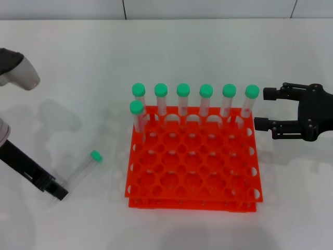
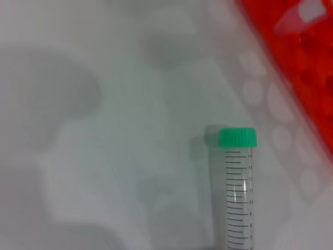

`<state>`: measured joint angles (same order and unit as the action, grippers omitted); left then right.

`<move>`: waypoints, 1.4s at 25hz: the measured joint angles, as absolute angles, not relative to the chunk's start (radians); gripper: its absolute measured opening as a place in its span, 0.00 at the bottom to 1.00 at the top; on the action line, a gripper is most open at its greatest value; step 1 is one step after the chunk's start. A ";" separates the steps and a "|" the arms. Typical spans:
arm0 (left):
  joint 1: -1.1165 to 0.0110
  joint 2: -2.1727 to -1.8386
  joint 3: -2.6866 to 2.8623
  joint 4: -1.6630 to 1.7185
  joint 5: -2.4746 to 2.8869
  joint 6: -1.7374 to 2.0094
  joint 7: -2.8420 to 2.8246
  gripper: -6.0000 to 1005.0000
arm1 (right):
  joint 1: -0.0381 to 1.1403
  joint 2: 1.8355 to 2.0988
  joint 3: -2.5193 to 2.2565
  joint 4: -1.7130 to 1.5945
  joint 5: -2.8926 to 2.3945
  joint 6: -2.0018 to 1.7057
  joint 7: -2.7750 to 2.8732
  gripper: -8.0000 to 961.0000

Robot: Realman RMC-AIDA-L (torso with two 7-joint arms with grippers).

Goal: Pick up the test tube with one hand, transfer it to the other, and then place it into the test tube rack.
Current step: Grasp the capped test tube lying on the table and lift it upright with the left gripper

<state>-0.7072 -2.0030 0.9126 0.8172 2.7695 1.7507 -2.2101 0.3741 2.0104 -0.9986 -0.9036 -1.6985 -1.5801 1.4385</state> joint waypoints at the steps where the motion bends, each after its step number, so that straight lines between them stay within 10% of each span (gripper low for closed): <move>1: -0.707 -2.002 0.904 0.819 2.765 1.748 -2.208 0.18 | 0.374 2.010 -0.999 -0.904 -1.698 -1.580 1.438 0.83; 22: -0.569 -1.998 0.686 1.029 2.212 1.624 -1.990 0.18 | 0.368 2.009 -0.961 -0.890 -1.672 -1.568 1.430 0.83; 35: -0.669 -2.008 0.695 0.791 1.968 1.562 -1.745 0.18 | 0.377 2.011 -0.959 -0.890 -1.656 -1.554 1.429 0.83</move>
<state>-0.6695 -2.0082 0.6947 0.7905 1.9676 1.5623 -1.7446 0.3770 2.0110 -0.9586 -0.8896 -1.6556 -1.5537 1.4294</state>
